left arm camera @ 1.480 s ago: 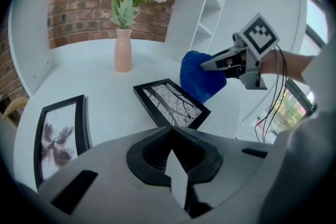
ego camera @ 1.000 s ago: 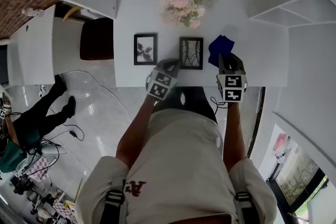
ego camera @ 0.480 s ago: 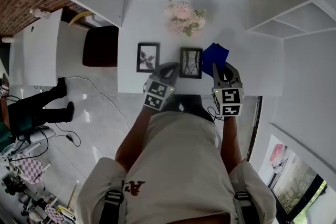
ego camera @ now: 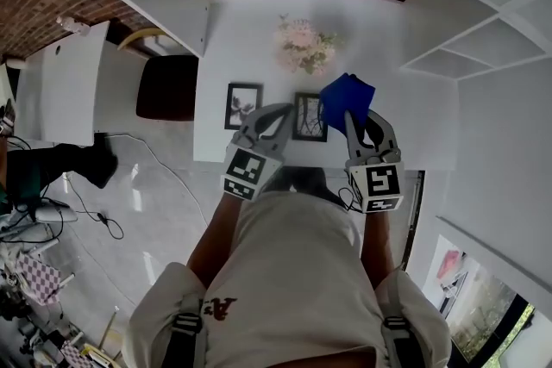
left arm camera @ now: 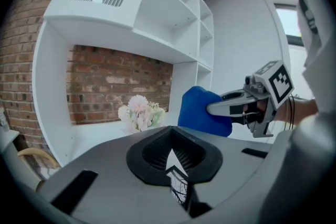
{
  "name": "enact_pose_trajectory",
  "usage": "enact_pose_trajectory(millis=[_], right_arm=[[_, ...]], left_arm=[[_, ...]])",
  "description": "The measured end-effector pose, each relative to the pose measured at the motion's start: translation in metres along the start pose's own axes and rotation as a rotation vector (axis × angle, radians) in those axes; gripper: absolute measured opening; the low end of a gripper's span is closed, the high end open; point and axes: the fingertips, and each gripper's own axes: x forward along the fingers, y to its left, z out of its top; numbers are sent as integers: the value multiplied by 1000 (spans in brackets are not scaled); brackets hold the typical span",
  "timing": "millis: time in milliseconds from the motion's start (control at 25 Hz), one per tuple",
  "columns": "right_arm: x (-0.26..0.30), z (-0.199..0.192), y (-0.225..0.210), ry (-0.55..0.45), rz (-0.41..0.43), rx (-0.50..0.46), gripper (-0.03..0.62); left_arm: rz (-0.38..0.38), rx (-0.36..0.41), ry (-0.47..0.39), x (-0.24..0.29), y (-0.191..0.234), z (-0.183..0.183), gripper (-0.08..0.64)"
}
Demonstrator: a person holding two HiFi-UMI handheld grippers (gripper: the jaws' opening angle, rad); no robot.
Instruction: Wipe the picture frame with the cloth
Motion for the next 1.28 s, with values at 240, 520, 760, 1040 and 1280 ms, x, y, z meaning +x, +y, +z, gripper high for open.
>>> enact_pose_trajectory(millis=[240,520,760,1040,1280], right_arm=[[-11,44,7,-91,11,-7,26],[-20,62,9,-119,-8,-20,23],[-21,68,12,-136,4,-21,23],[-22,78,13,-158,21,-30,23],[-25,88,13,-172,28,-37,23]], left_arm=[[10,21,-90,-20,-5,44,2],[15,47,-151,-35,-12,74,2],[29,54,-162,-38,-9,79,2],[53,80,-162,-37,-4,86,2],[65,89,-169,-38,-1,94,2]])
